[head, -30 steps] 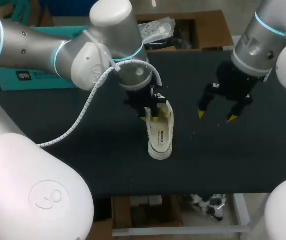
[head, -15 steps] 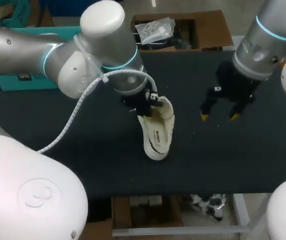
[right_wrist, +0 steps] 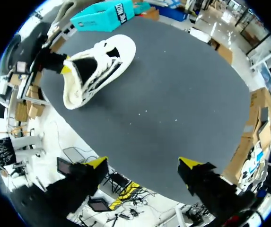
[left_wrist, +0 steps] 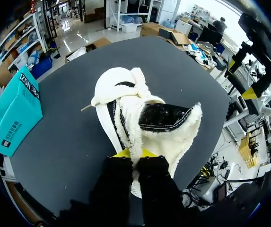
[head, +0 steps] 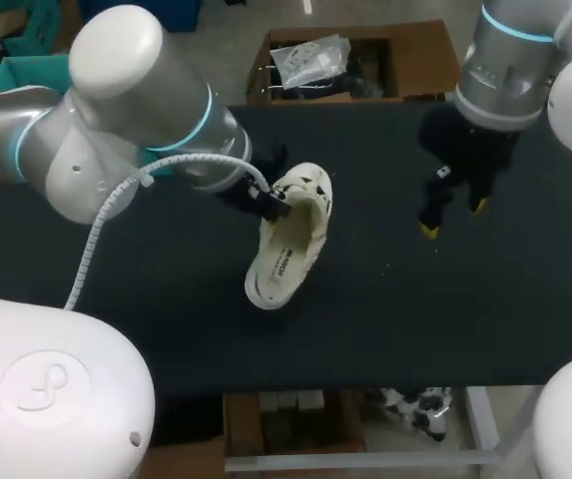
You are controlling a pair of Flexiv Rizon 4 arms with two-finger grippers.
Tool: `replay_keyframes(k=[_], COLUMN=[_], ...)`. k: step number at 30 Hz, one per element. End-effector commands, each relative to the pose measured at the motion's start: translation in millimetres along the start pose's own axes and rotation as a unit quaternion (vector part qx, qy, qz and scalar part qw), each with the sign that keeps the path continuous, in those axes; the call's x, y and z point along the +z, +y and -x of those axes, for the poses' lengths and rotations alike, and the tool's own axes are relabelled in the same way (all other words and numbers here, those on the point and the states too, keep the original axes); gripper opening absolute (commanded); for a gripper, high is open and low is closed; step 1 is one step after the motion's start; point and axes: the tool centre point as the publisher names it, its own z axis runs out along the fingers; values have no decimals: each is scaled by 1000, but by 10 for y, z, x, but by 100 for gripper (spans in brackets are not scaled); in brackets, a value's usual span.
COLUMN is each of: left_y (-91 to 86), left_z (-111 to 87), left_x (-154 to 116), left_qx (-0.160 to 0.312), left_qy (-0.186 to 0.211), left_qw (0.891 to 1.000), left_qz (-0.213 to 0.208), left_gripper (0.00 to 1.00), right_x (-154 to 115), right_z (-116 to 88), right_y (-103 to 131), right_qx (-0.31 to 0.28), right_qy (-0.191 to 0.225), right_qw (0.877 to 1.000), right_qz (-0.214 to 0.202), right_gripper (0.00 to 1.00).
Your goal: Open the shoe tongue, take the insole out of the shoe, put the insole back into the shoe, and pack the shoe into the shoebox
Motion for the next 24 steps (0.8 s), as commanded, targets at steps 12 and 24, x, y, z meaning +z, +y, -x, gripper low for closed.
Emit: replay_keyframes(k=[12, 24], left_y=[-441, -1136], left_z=[995, 2491], left_x=[-1550, -2348], left_qx=[214, 305], left_qy=[-66, -118], left_qw=[965, 923], left_qz=[-135, -201], left_gripper=[0, 0], right_x=[-12, -12], right_z=[195, 195], right_y=[-124, -124], right_qx=[-164, -164], right_qy=[-84, -84], right_qw=[979, 979], right_qz=[83, 83], right_gripper=[100, 100])
